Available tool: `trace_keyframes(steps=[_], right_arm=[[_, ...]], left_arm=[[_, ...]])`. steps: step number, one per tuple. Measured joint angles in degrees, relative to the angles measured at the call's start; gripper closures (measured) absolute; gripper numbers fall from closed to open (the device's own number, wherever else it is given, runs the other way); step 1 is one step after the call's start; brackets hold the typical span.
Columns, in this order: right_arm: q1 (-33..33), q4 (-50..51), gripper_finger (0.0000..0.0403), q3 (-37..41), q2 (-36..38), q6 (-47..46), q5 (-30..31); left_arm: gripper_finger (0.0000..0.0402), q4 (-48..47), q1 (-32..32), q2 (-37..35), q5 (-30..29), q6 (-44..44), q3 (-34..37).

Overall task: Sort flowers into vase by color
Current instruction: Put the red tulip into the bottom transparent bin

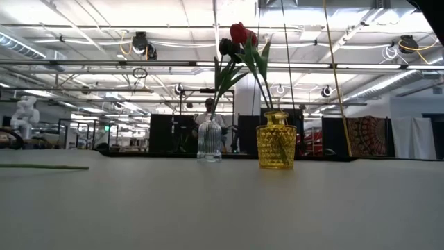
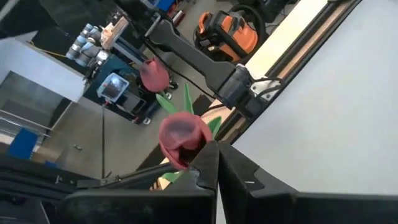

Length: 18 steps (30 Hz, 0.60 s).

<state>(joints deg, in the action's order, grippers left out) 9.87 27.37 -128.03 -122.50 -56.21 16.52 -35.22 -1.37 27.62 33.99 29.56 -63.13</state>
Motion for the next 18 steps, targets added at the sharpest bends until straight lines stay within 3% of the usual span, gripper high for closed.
trace_keyframes(steps=[18], right_arm=[[0.0, -2.28, 0.0403, 0.0, 0.0, 0.07, -0.38]], left_arm=[[0.0333, 0.0, 0.0, 0.0, 0.0, -0.37, 0.0]])
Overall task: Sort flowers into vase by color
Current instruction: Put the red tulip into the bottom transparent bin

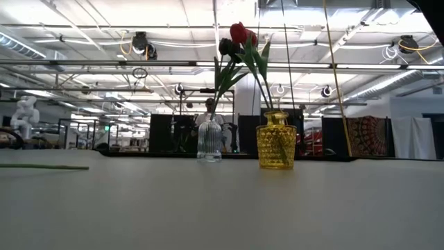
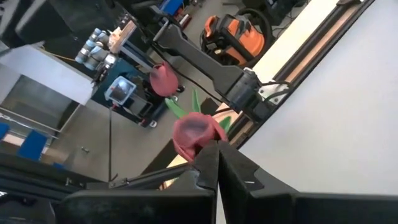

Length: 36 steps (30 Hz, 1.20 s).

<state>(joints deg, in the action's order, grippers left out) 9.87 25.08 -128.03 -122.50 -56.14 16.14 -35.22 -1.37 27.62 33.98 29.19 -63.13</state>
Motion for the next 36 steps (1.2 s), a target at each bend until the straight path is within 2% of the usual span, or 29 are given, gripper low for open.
trace_keyframes(steps=[15, 29, 36], right_arm=[[-1.64, 2.25, 0.0403, 0.0, 0.04, -0.47, 0.52], [-1.52, 3.97, 0.0403, 0.0, 0.07, -5.9, 0.02], [-1.51, 1.72, 0.0403, 0.01, -2.32, -8.64, -1.49]], left_arm=[[0.0333, 0.0, 0.0, 0.0, 0.0, 0.33, 0.0], [0.0333, 0.0, 0.0, 0.0, 0.0, 0.02, 0.0], [0.0333, 0.02, 0.0, 0.0, 0.0, -0.02, 0.0]])
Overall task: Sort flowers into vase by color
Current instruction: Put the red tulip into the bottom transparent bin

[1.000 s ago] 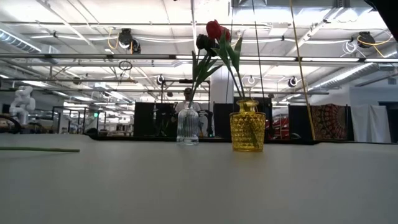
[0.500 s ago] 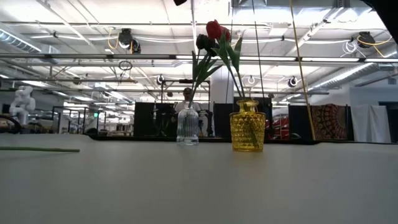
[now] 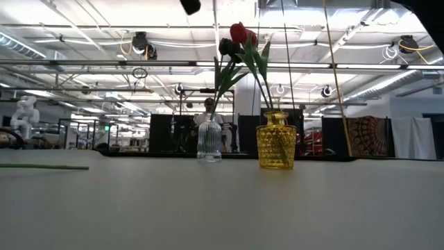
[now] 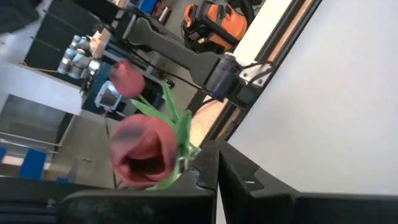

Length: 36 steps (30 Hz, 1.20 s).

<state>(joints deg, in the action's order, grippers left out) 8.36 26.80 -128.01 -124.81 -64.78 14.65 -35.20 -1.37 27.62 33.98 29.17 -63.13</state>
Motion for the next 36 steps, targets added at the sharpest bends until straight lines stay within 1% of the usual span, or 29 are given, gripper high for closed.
trace_keyframes(steps=[12, 21, 31, 36], right_arm=[[-0.11, -3.84, 0.0403, 0.03, -0.61, 2.74, 0.2], [-0.11, -8.62, 0.0403, 0.03, -0.61, 4.4, 0.02], [0.02, -8.08, 0.0403, 0.03, -0.61, 3.79, -1.4], [0.0, -2.52, 0.0403, 0.01, -0.61, 2.2, -1.33]], left_arm=[[0.0333, -0.02, 0.0, 0.0, 0.0, 0.09, 0.0], [0.0333, 0.0, 0.0, 0.0, 0.0, 0.04, 0.0], [0.0333, 0.0, 0.0, 0.0, 0.0, -0.02, 0.0], [0.0333, 0.0, 0.0, 0.0, 0.0, 0.04, 0.0]])
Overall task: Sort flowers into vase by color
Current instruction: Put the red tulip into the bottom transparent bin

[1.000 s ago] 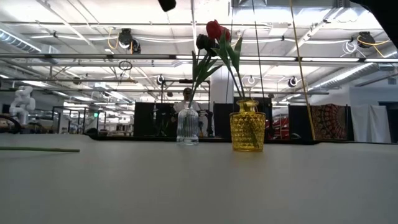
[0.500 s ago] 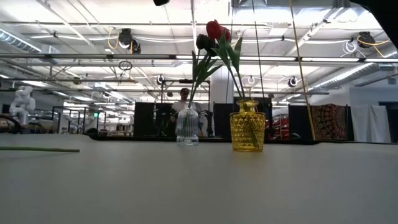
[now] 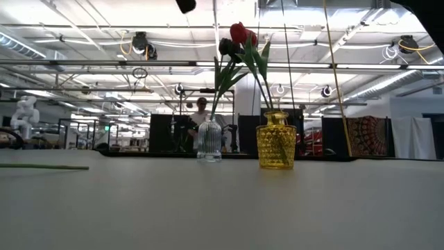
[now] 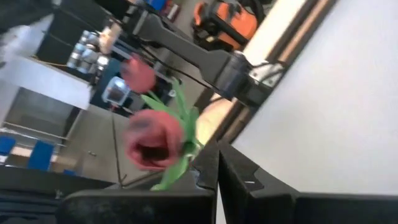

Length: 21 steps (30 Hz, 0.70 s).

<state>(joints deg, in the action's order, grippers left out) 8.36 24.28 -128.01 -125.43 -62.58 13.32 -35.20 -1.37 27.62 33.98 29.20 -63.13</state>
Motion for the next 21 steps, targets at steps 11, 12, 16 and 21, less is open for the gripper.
trace_keyframes(steps=[11, 12, 16, 21], right_arm=[[0.0, -0.64, 0.0403, 0.0, -0.04, -0.64, -0.11], [0.0, -0.68, 0.0403, 0.0, -0.04, -0.67, -0.21], [0.11, -0.85, 0.0403, 0.0, -0.04, -1.25, -1.77], [0.15, -3.72, 0.0403, -0.01, -0.04, -0.69, -2.62]], left_arm=[[0.0333, 0.0, 0.0, 0.0, 0.0, 0.03, 0.0], [0.0333, 0.0, 0.0, 0.0, -0.03, 0.01, 0.0], [0.0333, 0.0, 0.0, 0.0, -0.33, -0.08, 0.0], [0.0333, 0.0, 0.0, 0.0, -0.69, -1.07, 0.0]])
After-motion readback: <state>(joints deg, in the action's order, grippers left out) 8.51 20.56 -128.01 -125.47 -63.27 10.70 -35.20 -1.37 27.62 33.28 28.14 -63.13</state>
